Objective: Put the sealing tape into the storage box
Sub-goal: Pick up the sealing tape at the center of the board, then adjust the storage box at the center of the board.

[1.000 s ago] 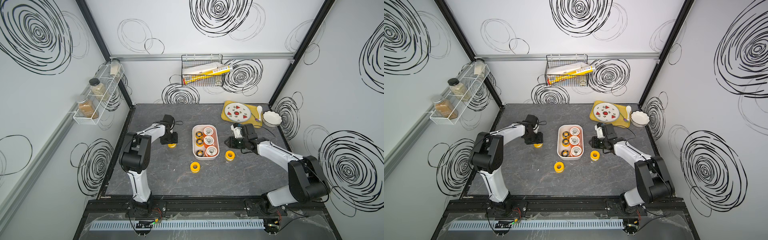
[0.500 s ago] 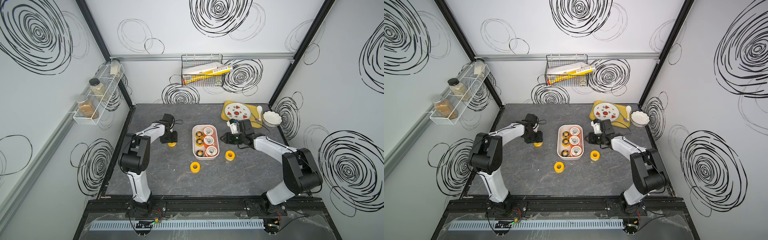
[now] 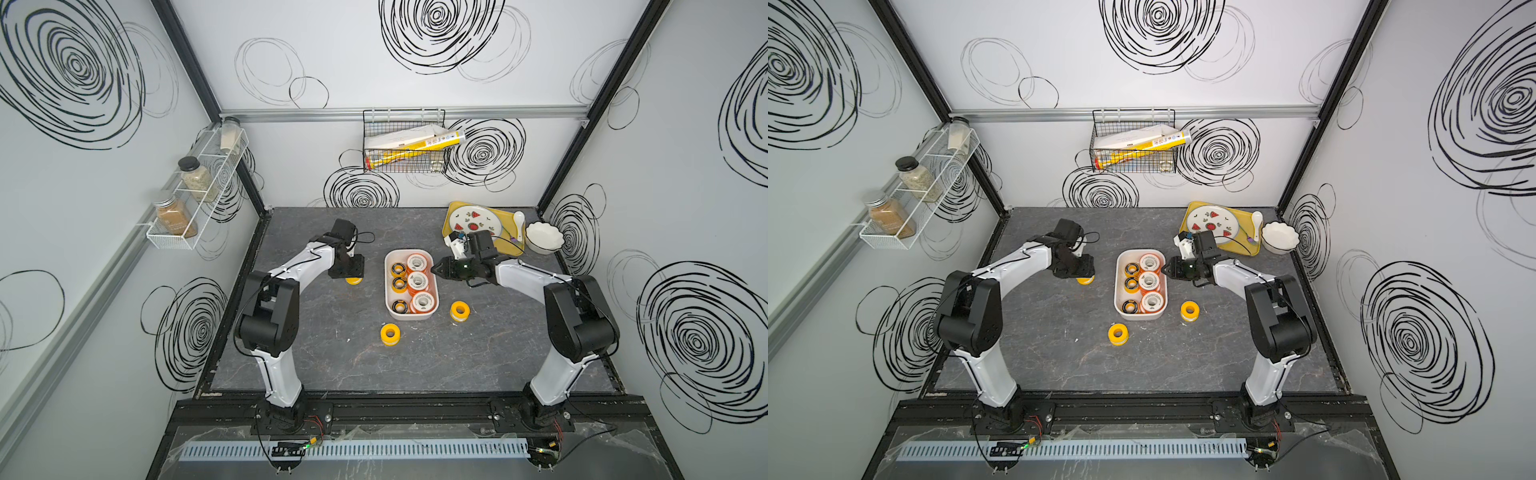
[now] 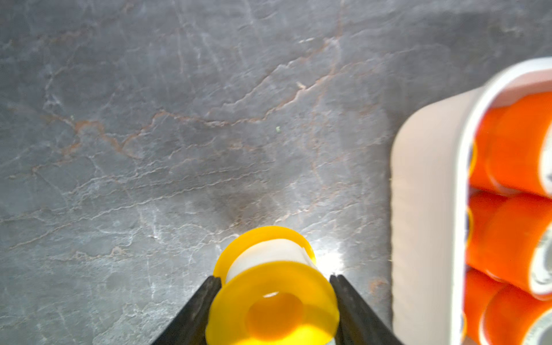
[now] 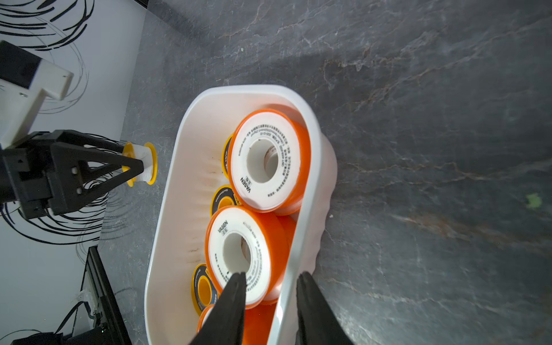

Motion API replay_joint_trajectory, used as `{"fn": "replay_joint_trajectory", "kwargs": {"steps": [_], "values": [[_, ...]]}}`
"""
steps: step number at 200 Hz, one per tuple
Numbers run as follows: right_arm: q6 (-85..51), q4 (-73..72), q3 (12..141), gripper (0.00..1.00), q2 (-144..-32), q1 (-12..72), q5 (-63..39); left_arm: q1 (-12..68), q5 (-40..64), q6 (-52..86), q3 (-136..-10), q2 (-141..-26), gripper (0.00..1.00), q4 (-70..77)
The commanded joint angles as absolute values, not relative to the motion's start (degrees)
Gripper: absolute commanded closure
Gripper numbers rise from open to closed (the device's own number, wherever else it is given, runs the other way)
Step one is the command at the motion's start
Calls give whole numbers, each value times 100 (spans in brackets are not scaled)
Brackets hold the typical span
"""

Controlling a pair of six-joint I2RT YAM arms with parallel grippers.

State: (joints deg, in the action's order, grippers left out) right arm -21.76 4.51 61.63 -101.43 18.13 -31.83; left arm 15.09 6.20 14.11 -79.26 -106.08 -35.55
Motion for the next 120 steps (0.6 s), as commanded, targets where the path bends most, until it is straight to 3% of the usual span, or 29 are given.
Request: {"fn": "replay_joint_trajectory", "kwargs": {"steps": [1,120], "values": [[-2259,577,6291,65,-10166,1797,-3086,1692,643,1275,-8337,-10573,39,-3773],[-2267,731,6486,69,-10476,1819,-2926,2601,780,1202,-10459,-11738,38,-4548]]}}
